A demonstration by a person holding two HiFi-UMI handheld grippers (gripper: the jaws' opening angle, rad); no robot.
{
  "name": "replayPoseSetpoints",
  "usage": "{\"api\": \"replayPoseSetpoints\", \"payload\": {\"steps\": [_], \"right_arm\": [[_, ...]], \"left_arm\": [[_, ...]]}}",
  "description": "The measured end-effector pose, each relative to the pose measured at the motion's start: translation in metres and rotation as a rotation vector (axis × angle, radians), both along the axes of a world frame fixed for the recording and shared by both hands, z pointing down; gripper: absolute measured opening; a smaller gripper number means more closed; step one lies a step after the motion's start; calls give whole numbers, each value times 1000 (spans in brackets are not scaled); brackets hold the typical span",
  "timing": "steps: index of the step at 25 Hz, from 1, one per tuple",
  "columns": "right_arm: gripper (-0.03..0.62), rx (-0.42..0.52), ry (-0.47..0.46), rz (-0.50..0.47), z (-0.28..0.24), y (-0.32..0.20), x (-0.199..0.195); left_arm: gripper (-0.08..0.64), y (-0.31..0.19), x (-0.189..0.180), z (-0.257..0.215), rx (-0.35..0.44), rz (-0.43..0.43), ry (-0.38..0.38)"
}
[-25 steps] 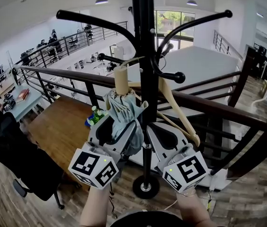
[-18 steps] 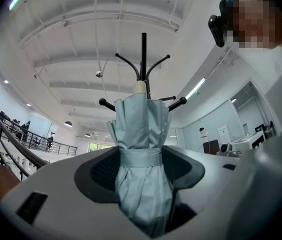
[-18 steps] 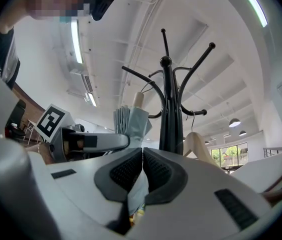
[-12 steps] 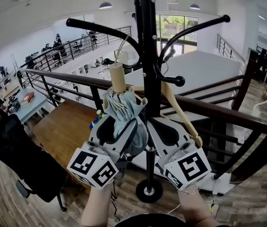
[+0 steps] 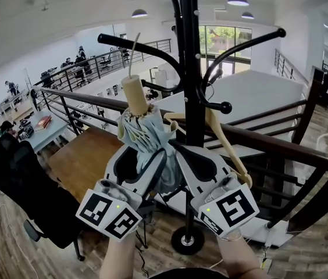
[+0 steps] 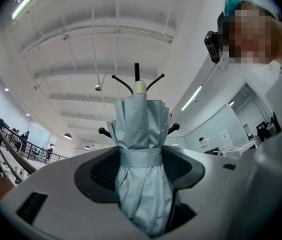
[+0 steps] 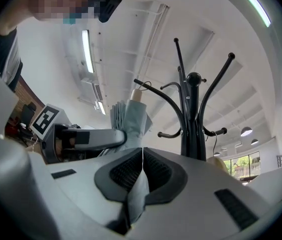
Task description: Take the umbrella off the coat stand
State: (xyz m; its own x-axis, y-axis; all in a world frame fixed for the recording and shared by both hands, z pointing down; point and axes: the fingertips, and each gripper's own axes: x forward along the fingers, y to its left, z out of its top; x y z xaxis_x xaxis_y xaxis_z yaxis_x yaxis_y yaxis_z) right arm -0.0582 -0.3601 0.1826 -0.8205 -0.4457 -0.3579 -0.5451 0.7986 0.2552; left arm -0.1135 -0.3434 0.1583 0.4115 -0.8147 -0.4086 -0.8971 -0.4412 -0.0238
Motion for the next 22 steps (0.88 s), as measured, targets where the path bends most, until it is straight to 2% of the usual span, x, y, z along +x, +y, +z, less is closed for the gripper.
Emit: {"api": "replayPoseSetpoints", "payload": {"steps": [14, 18, 22], "right_arm": [[29, -5, -10, -59, -5, 20, -16], [28, -27, -13, -69, 1, 25, -15], [28, -65, -4, -61, 12, 32, -15]], "left_arm": [[275, 43, -29, -18, 75, -101, 29], [275, 54, -32, -11, 66, -119, 51], [275, 63, -36, 7, 22, -123, 78]]}}
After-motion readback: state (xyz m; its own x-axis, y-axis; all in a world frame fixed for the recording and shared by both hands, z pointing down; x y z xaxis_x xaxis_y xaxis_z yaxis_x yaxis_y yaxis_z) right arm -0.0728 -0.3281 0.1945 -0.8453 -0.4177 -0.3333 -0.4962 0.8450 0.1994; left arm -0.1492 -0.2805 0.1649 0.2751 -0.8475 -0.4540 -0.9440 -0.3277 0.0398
